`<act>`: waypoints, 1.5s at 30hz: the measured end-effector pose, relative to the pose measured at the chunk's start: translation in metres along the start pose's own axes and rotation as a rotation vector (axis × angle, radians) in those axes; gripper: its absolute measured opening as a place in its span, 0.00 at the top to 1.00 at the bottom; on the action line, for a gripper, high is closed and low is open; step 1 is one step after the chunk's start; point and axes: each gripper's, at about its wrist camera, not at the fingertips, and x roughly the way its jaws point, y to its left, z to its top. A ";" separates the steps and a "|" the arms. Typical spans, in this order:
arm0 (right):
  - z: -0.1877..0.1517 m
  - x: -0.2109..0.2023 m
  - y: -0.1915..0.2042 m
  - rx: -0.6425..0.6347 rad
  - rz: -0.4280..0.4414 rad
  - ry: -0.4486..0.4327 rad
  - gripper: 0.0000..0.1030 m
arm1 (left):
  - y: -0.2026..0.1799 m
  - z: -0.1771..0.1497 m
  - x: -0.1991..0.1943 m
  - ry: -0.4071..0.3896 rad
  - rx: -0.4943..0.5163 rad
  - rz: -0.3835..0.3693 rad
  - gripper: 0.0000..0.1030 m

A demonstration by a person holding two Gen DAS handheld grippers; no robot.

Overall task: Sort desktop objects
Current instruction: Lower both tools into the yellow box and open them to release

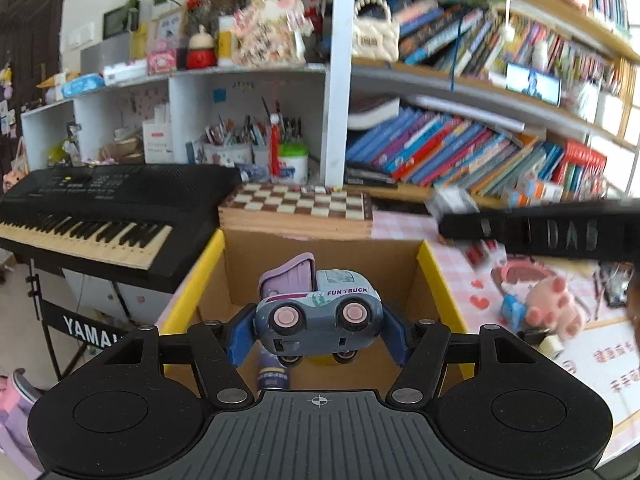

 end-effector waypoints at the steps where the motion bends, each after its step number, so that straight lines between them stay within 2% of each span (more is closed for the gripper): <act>1: 0.003 0.006 -0.001 0.003 0.003 0.003 0.73 | -0.003 -0.001 0.008 0.019 0.011 -0.001 0.38; 7: 0.011 0.037 -0.002 -0.030 0.043 0.064 0.73 | -0.012 -0.009 0.049 0.135 0.017 -0.034 0.38; 14: 0.003 0.083 0.003 -0.123 0.110 0.213 0.73 | -0.022 -0.023 0.073 0.249 0.067 -0.041 0.38; 20: -0.010 0.125 0.011 -0.208 0.139 0.346 0.73 | -0.020 -0.029 0.086 0.323 0.057 -0.064 0.38; 29: -0.025 0.160 0.009 -0.246 0.154 0.457 0.73 | -0.016 -0.031 0.086 0.338 0.049 -0.104 0.37; 32: -0.028 0.169 0.008 -0.261 0.153 0.485 0.73 | -0.015 -0.032 0.083 0.335 0.042 -0.096 0.26; 34: -0.028 0.171 0.008 -0.259 0.160 0.504 0.73 | -0.015 -0.032 0.081 0.332 0.042 -0.078 0.13; 36: -0.028 0.175 0.009 -0.271 0.168 0.526 0.73 | -0.014 -0.031 0.081 0.329 0.041 -0.047 0.09; 42: -0.029 0.179 0.010 -0.275 0.165 0.545 0.72 | -0.010 -0.029 0.075 0.314 0.021 -0.045 0.09; 44: -0.027 0.177 0.010 -0.270 0.153 0.524 0.70 | -0.010 -0.028 0.076 0.308 0.024 -0.046 0.09; 45: -0.026 0.175 0.010 -0.270 0.150 0.509 0.65 | -0.011 -0.027 0.074 0.304 0.026 -0.048 0.09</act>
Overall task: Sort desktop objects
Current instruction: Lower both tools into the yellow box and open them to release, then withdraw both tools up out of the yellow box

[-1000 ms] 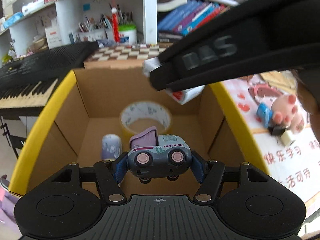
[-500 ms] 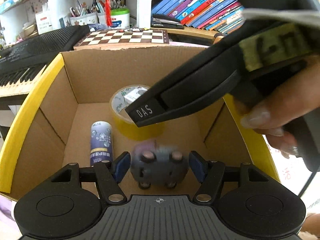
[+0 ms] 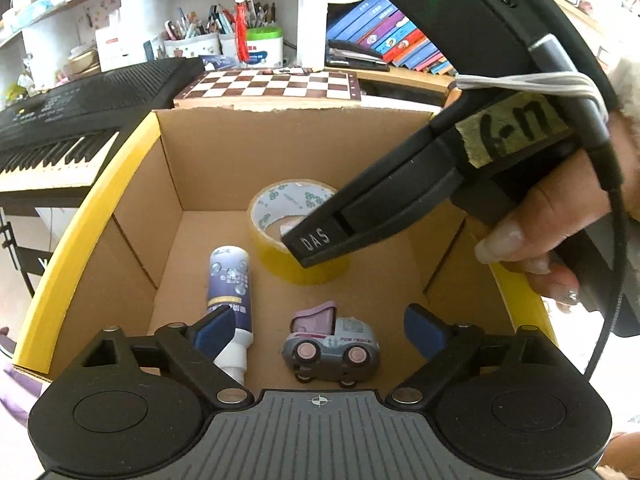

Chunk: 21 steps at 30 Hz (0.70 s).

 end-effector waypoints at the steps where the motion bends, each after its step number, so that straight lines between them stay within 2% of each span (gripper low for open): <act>1: 0.000 -0.003 -0.001 0.004 -0.005 -0.014 0.62 | -0.001 -0.001 -0.003 -0.004 0.002 -0.001 0.09; 14: -0.009 -0.073 -0.001 0.105 -0.095 -0.240 0.59 | 0.007 -0.003 -0.033 -0.108 -0.023 0.033 0.09; 21: -0.032 -0.122 0.003 0.187 -0.159 -0.360 0.59 | 0.021 -0.008 -0.065 -0.189 -0.059 0.072 0.09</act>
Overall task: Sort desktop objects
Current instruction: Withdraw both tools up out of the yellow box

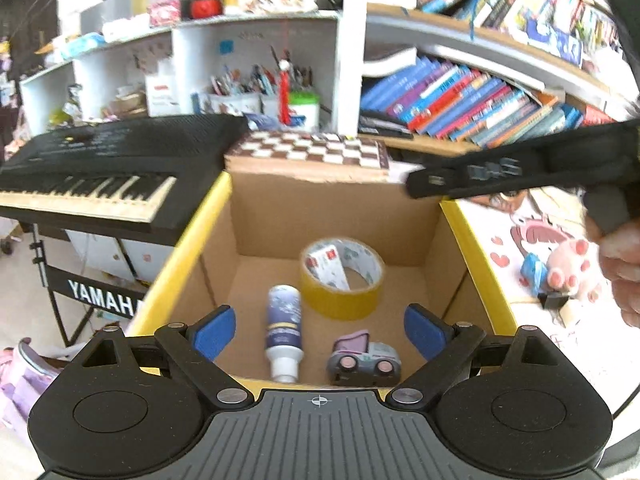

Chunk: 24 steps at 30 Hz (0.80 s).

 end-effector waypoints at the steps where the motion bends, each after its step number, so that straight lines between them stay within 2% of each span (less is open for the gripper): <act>1: -0.002 -0.008 -0.001 0.010 -0.013 -0.014 0.59 | 0.003 -0.001 -0.005 -0.011 -0.005 0.006 0.09; 11: -0.048 -0.080 -0.001 0.100 -0.147 -0.109 0.57 | 0.024 -0.015 -0.055 -0.097 -0.050 0.079 0.09; 17: -0.083 -0.116 0.005 0.155 -0.225 -0.137 0.55 | 0.030 -0.030 -0.077 -0.116 -0.059 0.087 0.09; 24: -0.118 -0.145 0.018 0.209 -0.267 -0.136 0.53 | 0.027 -0.050 -0.097 -0.109 -0.059 0.065 0.09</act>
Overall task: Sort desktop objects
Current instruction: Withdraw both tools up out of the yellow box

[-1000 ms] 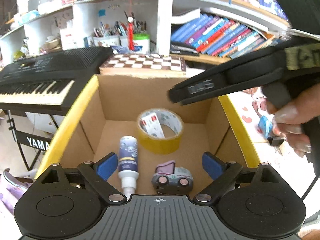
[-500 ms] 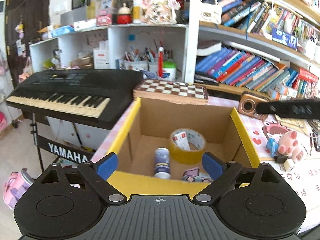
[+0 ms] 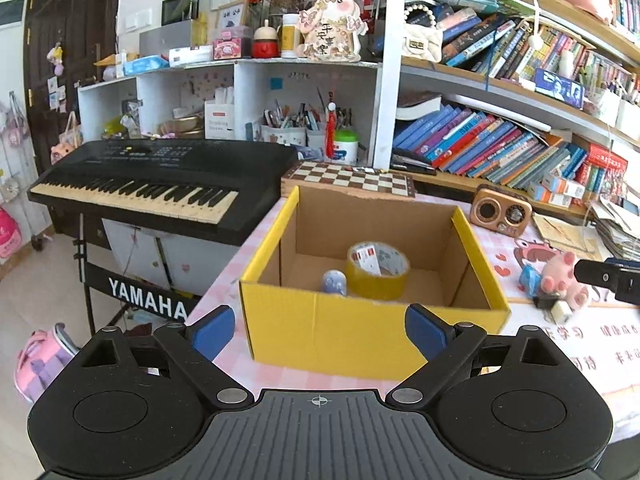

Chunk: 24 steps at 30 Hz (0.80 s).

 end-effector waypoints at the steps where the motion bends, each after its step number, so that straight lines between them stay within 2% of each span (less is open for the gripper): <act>1: -0.004 -0.004 0.000 0.002 -0.003 0.003 0.53 | 0.000 -0.003 -0.002 0.002 -0.001 -0.002 0.09; 14: -0.056 -0.035 0.021 -0.020 -0.032 0.048 0.47 | 0.002 -0.038 -0.028 0.040 0.000 -0.017 0.09; 24: -0.077 -0.043 0.038 -0.058 -0.026 0.071 0.44 | 0.004 -0.055 -0.037 0.053 -0.007 -0.018 0.09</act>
